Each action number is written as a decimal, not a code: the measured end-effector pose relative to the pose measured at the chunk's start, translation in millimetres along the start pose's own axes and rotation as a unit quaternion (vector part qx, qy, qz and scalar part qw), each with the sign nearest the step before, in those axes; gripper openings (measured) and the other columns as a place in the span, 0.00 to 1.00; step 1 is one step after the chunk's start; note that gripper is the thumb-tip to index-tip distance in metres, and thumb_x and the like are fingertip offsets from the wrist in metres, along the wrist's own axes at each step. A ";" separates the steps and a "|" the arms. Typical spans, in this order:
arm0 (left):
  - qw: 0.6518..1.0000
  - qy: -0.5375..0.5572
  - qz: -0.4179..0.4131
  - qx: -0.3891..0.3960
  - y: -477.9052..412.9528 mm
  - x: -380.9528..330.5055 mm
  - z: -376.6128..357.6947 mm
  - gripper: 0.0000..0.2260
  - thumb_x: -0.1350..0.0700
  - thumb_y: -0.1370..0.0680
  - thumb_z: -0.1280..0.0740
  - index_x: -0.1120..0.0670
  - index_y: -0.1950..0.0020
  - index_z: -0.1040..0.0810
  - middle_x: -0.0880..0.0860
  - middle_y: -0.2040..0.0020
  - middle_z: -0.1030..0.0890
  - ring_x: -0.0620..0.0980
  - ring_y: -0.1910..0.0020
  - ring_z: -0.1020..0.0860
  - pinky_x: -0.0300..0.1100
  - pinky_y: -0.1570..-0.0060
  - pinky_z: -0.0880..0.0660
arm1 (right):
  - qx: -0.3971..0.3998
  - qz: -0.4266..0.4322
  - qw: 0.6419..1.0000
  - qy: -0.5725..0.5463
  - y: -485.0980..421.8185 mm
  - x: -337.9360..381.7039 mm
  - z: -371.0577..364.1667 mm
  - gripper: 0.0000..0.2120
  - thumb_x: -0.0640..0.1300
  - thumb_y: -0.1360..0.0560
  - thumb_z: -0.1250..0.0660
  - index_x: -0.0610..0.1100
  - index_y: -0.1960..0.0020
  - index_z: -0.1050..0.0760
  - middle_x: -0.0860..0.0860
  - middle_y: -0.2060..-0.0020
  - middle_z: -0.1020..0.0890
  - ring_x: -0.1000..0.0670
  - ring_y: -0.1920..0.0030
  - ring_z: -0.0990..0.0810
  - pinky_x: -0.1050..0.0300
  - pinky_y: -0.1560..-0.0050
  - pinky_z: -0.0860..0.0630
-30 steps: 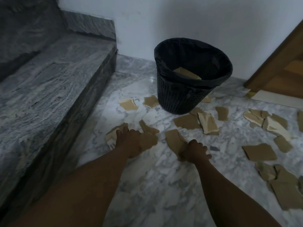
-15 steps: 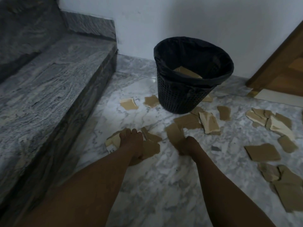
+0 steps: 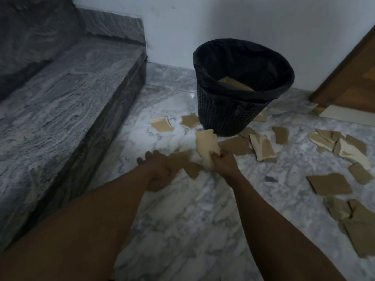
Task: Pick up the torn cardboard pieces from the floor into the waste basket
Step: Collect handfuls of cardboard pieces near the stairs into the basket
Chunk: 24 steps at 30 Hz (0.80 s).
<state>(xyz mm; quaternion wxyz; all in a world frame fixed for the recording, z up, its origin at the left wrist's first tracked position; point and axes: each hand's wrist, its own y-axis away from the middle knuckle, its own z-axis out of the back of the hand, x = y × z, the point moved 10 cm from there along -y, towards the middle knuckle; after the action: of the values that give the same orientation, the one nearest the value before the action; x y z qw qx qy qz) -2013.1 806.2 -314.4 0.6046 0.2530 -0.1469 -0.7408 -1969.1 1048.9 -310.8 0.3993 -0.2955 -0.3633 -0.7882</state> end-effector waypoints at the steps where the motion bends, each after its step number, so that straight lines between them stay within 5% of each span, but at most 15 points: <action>1: 0.999 0.022 0.049 -0.001 -1.9 20.1 -3.5 0.23 0.42 0.23 0.35 0.50 0.32 0.31 0.56 0.33 0.34 0.60 0.33 0.36 0.57 0.33 0.39 | 0.014 0.002 0.999 0.029 -1.5 4.9 -10.5 0.21 0.54 0.25 0.33 0.34 0.47 0.21 0.38 0.51 0.19 0.38 0.48 0.20 0.47 0.49 0.24; 5: 0.994 0.076 0.083 0.017 -7.7 62.8 -30.4 0.33 0.43 0.23 0.32 0.46 0.22 0.43 0.56 0.23 0.47 0.63 0.24 0.47 0.57 0.27 0.44 | 0.054 -0.006 0.990 0.133 -4.4 18.5 -39.4 0.34 0.64 0.43 0.41 0.41 0.49 0.22 0.43 0.48 0.21 0.38 0.44 0.21 0.51 0.46 0.25; 8: 0.997 0.029 0.070 0.035 -10.4 62.1 -37.8 0.32 0.42 0.21 0.36 0.51 0.21 0.45 0.58 0.23 0.45 0.63 0.25 0.47 0.54 0.27 0.45 | 0.070 -0.025 0.973 0.219 0.5 16.6 -47.3 0.23 0.53 0.30 0.35 0.43 0.38 0.27 0.45 0.38 0.25 0.39 0.36 0.27 0.43 0.36 0.29; 12: 0.996 -0.008 0.079 0.046 -14.9 58.2 -37.7 0.35 0.38 0.24 0.35 0.54 0.24 0.41 0.59 0.25 0.40 0.62 0.26 0.43 0.55 0.28 0.44 | 0.013 -0.034 0.978 0.203 5.7 7.4 -40.7 0.10 0.44 0.27 0.38 0.47 0.47 0.24 0.48 0.46 0.22 0.44 0.41 0.24 0.41 0.35 0.35; 14: 0.997 0.012 0.063 0.034 -17.3 53.7 -34.6 0.32 0.41 0.25 0.32 0.55 0.27 0.36 0.57 0.29 0.33 0.61 0.29 0.36 0.54 0.30 0.42 | -0.019 -0.018 0.992 0.125 8.1 10.5 -33.2 0.02 0.46 0.32 0.35 0.48 0.60 0.25 0.49 0.57 0.21 0.45 0.51 0.21 0.46 0.42 0.29; 17: 0.997 0.042 0.049 0.032 -20.2 44.6 -35.3 0.31 0.42 0.25 0.31 0.55 0.28 0.34 0.57 0.32 0.29 0.61 0.33 0.30 0.55 0.31 0.40 | -0.069 0.044 0.997 -0.007 11.0 21.5 -14.6 0.13 0.43 0.34 0.28 0.46 0.67 0.33 0.52 0.70 0.28 0.50 0.66 0.27 0.57 0.62 0.29; 20: 0.992 0.105 0.053 0.033 -21.1 42.8 -42.1 0.36 0.43 0.26 0.29 0.56 0.24 0.39 0.58 0.28 0.32 0.62 0.32 0.31 0.54 0.35 0.31 | -0.023 0.066 0.996 -0.050 8.0 29.4 -14.6 0.12 0.37 0.32 0.28 0.44 0.54 0.30 0.51 0.66 0.28 0.49 0.64 0.26 0.57 0.62 0.28; 22: 0.990 0.135 0.047 0.010 -19.2 38.9 -42.2 0.32 0.47 0.26 0.29 0.57 0.27 0.35 0.59 0.31 0.29 0.61 0.35 0.27 0.51 0.41 0.26 | 0.082 0.030 0.994 -0.058 8.2 27.1 -35.6 0.23 0.35 0.28 0.29 0.43 0.36 0.32 0.47 0.57 0.25 0.47 0.57 0.23 0.57 0.60 0.24; 24: 0.989 0.137 0.039 -0.032 -15.9 35.1 -36.2 0.24 0.49 0.26 0.30 0.57 0.33 0.29 0.59 0.36 0.25 0.59 0.40 0.24 0.47 0.46 0.25 | 0.145 0.007 0.989 0.008 11.4 23.1 -54.5 0.34 0.39 0.27 0.29 0.42 0.25 0.40 0.45 0.44 0.25 0.44 0.42 0.23 0.53 0.45 0.23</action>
<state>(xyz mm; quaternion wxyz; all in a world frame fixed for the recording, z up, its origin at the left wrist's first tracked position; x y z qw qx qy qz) -2011.1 778.9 -359.6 0.6549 0.3272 -0.0489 -0.6795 -1980.8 990.5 -320.1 0.4465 -0.2303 -0.4684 -0.7268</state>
